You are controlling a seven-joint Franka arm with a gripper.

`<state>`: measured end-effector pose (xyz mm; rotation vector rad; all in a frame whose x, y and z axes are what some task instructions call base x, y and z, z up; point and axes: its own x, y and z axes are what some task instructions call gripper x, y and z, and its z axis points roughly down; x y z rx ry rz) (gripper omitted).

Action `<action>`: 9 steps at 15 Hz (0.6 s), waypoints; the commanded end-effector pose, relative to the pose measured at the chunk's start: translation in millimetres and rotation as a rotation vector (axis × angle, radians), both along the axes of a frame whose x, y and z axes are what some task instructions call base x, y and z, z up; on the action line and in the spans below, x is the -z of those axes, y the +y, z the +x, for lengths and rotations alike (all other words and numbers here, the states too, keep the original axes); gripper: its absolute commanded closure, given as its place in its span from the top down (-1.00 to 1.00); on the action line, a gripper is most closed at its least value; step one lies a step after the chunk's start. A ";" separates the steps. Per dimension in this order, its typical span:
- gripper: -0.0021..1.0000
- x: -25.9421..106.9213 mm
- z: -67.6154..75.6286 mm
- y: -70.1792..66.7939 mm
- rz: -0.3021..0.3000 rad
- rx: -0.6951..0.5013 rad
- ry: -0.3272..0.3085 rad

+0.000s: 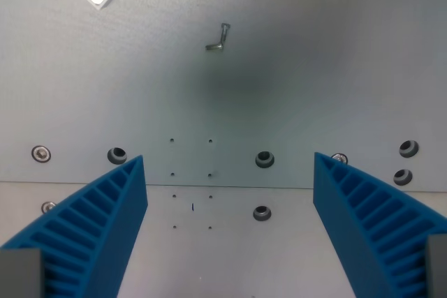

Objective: Move in base positive x

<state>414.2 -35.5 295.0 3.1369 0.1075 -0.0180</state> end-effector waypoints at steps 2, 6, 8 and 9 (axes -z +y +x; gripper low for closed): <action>1.00 -2.3 10.2 -0.7 0.000 0.000 -0.005; 1.00 -2.3 30.3 -2.0 0.000 0.000 -0.005; 1.00 -2.1 40.4 -2.7 0.000 0.000 -0.005; 1.00 -1.9 45.4 -3.0 0.000 0.000 -0.005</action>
